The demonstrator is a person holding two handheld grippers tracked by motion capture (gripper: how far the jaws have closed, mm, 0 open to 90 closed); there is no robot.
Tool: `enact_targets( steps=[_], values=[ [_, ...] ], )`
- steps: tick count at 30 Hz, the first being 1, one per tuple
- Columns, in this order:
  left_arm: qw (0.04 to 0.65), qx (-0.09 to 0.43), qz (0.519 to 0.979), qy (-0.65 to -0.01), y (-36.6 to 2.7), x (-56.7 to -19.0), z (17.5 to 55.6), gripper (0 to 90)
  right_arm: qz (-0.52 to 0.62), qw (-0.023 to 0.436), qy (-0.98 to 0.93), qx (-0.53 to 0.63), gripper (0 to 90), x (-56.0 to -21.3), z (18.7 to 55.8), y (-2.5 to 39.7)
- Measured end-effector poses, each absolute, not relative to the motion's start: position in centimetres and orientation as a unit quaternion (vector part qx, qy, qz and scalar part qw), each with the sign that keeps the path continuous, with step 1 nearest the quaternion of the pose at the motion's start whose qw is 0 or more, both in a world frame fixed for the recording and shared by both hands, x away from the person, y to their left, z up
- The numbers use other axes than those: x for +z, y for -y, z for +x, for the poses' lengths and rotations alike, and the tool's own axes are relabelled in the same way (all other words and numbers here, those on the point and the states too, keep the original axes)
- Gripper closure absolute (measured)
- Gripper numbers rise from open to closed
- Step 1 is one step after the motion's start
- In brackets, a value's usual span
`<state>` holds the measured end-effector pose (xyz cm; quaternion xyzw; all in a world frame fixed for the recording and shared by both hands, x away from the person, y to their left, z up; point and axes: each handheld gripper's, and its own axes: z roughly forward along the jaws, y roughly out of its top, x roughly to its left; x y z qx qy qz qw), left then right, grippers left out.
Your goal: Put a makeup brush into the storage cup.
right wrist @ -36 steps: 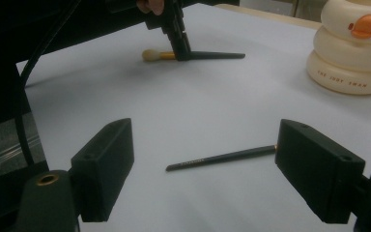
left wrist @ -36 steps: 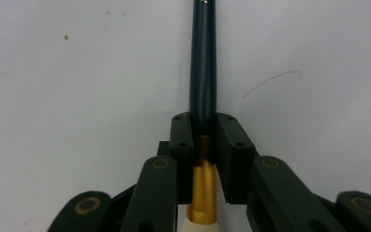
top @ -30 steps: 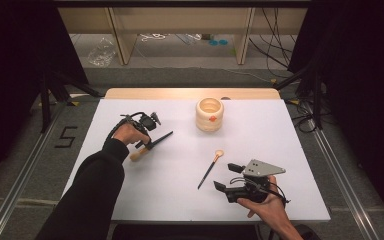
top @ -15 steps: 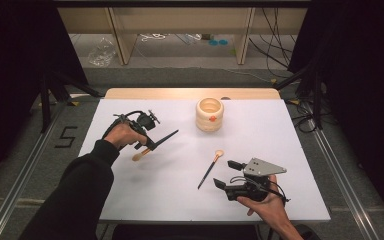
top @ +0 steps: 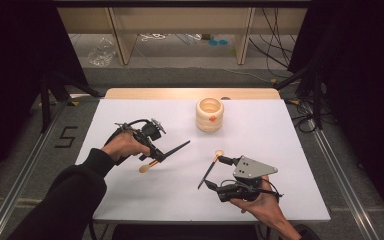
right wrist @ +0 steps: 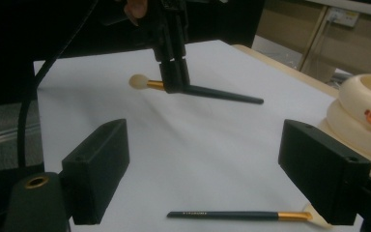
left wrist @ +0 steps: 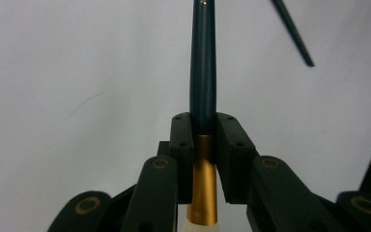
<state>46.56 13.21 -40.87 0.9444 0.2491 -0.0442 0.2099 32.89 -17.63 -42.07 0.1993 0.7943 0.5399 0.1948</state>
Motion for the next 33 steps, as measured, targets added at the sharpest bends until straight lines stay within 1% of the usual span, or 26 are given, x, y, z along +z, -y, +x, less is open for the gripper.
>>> enact_targets(
  steps=[4,9,12,17,20,22,24,25,27,30,31,32,33],
  values=[
    [0.213,-0.053,0.946,-0.240,-12.3,-41.1,45.5,78.2,0.168,0.192,-0.809,0.530,19.4,-41.8,32.9,16.7],
    [0.204,-0.066,0.952,-0.219,-11.4,-40.9,44.6,78.2,0.127,0.217,-0.830,0.497,19.8,-41.8,32.8,15.6],
    [0.205,-0.072,0.952,-0.217,-11.0,-40.8,44.3,78.2,0.106,0.221,-0.843,0.479,20.3,-42.1,32.9,14.9],
    [0.194,-0.073,0.959,-0.194,-10.3,-40.7,43.7,78.2,0.083,0.233,-0.854,0.458,21.2,-42.3,33.0,13.9],
    [0.208,-0.082,0.955,-0.196,-9.6,-40.7,43.1,78.2,0.060,0.242,-0.863,0.440,21.7,-42.4,33.2,13.3],
    [0.198,-0.083,0.960,-0.178,-9.4,-40.5,43.0,78.1,0.048,0.247,-0.867,0.429,22.3,-42.4,33.2,13.1],
    [0.208,-0.083,0.957,-0.186,-9.0,-40.5,42.6,78.1,0.038,0.248,-0.872,0.421,25.5,-42.5,33.2,12.9],
    [0.203,-0.089,0.960,-0.172,-8.9,-40.3,42.5,78.1,0.034,0.251,-0.873,0.416,26.8,-42.6,33.2,12.8],
    [0.213,-0.092,0.955,-0.182,-8.6,-40.3,42.1,78.1,0.022,0.255,-0.878,0.404,27.6,-42.6,33.1,12.6],
    [0.205,-0.097,0.960,-0.165,-8.2,-40.2,41.9,78.2,0.013,0.261,-0.881,0.395,29.5,-42.7,33.0,12.5],
    [0.213,-0.103,0.955,-0.177,-8.0,-40.2,41.6,78.1,0.010,0.266,-0.880,0.394,30.8,-42.6,33.0,12.4],
    [0.214,-0.103,0.956,-0.175,-8.0,-40.3,41.6,78.2,0.005,0.260,-0.883,0.390,32.0,-42.6,33.0,12.4],
    [0.220,-0.110,0.952,-0.181,-7.8,-40.4,41.4,78.2,0.002,0.266,-0.881,0.390,32.9,-42.6,33.0,12.3]
  ],
)
